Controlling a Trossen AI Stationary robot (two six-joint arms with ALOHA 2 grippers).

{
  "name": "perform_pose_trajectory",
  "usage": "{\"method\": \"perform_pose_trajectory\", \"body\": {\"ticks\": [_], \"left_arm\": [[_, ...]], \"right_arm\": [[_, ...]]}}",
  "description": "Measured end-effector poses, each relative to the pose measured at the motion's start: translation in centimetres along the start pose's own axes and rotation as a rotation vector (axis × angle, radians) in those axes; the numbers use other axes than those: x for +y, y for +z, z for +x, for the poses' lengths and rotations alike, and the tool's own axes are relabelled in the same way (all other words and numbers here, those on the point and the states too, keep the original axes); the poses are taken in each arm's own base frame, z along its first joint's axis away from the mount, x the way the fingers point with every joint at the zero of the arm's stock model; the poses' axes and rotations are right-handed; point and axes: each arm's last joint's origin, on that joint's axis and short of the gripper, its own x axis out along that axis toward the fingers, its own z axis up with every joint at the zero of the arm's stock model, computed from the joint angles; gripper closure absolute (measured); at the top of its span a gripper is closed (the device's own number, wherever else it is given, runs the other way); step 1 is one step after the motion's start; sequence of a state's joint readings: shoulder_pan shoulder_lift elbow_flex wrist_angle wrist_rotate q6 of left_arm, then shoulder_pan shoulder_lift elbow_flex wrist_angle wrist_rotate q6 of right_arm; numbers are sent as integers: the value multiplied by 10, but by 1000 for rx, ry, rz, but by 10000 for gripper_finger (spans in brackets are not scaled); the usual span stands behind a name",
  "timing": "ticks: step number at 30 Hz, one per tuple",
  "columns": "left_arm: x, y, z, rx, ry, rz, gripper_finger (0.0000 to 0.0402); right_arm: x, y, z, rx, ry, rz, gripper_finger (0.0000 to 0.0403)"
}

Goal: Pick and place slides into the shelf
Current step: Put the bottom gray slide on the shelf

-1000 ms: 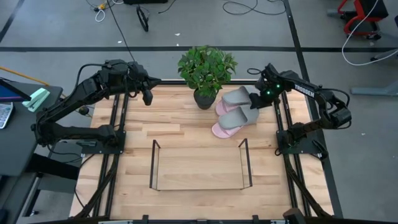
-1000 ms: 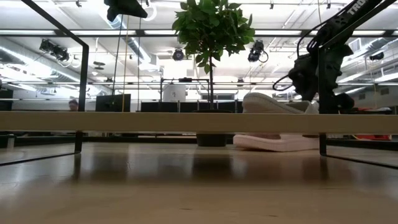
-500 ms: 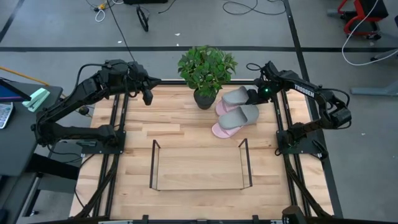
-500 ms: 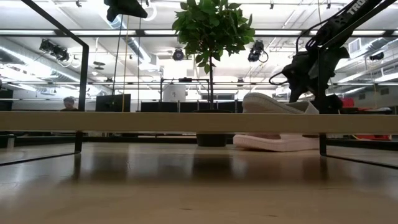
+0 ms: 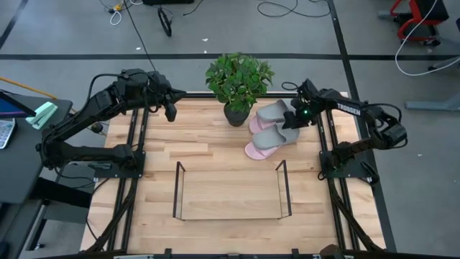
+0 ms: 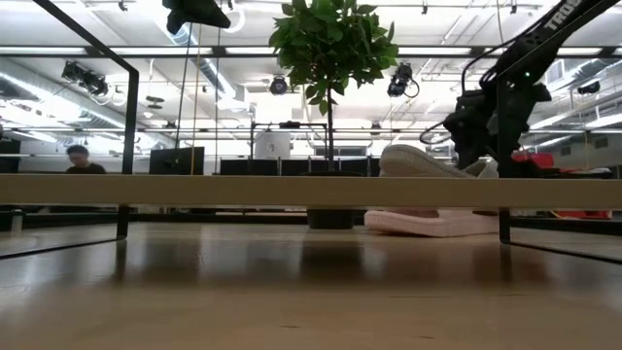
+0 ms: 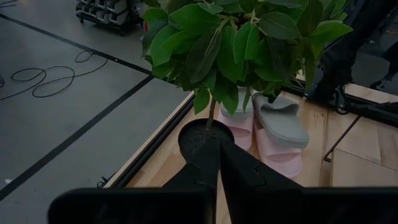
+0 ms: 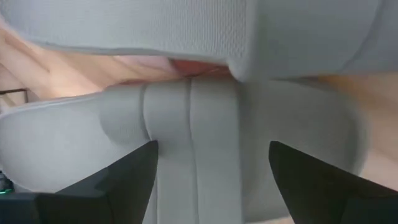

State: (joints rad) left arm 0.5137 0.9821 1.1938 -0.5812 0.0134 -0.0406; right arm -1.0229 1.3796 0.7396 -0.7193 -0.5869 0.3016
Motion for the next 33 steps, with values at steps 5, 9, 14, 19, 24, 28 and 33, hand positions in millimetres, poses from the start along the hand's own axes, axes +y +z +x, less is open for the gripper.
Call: {"method": "perform_pose_trajectory", "body": {"ticks": [5,9,14,19,24,28,33], "left_arm": [[0,0,0,0,0,0,383],[0,0,0,0,0,0,388],[0,0,0,0,0,-1,382],[0,0,0,0,0,-1,377],[0,0,0,0,1,-1,385],[0,0,0,0,0,-1,389],[0,0,0,0,0,-1,384]], "right_arm": [[1,-1,5,16,153,5,94],[1,-1,5,21,186,-22,106],[3,-1,5,22,225,-67,142],[3,0,5,16,235,-98,208],[4,2,5,-1,243,-138,299],[4,2,5,-5,249,-168,384],[4,1,4,0,268,-170,391]]}}
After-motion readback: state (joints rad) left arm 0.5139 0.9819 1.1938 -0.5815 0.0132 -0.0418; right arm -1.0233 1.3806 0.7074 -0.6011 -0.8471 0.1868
